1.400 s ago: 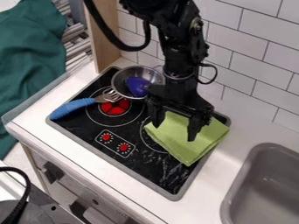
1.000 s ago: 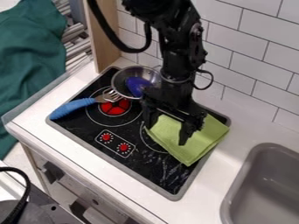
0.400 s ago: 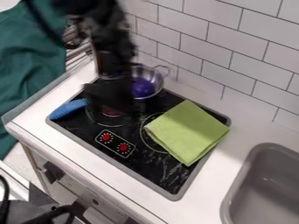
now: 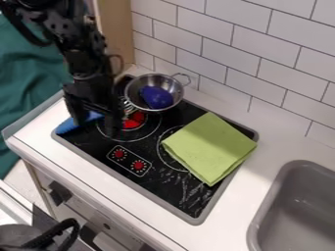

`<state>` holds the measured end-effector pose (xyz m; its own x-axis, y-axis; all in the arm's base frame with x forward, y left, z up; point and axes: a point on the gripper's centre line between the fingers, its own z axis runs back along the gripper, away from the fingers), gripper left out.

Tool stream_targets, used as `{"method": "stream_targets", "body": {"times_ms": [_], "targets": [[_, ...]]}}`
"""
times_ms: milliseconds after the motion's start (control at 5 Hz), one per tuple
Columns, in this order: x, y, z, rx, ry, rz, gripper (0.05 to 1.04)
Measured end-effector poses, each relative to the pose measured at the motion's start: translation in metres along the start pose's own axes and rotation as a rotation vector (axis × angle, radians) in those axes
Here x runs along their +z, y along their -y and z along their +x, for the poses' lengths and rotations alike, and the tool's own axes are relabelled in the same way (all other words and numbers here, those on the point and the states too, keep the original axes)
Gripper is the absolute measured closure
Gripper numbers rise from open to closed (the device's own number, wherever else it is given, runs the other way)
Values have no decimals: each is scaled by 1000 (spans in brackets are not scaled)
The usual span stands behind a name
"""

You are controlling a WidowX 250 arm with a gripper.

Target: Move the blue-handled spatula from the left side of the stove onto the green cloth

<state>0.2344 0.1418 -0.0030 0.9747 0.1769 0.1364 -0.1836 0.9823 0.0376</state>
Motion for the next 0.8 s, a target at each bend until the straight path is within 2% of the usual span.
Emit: {"method": "stream_targets", "body": {"times_ms": [200, 400, 600, 800], "targets": [[-1, -11, 14, -8, 18, 2, 84], [-13, -19, 25, -30, -2, 14, 84], [-33, -32, 33, -64, -41, 31, 83], [-46, -41, 32, -109, -108, 51, 83]]}}
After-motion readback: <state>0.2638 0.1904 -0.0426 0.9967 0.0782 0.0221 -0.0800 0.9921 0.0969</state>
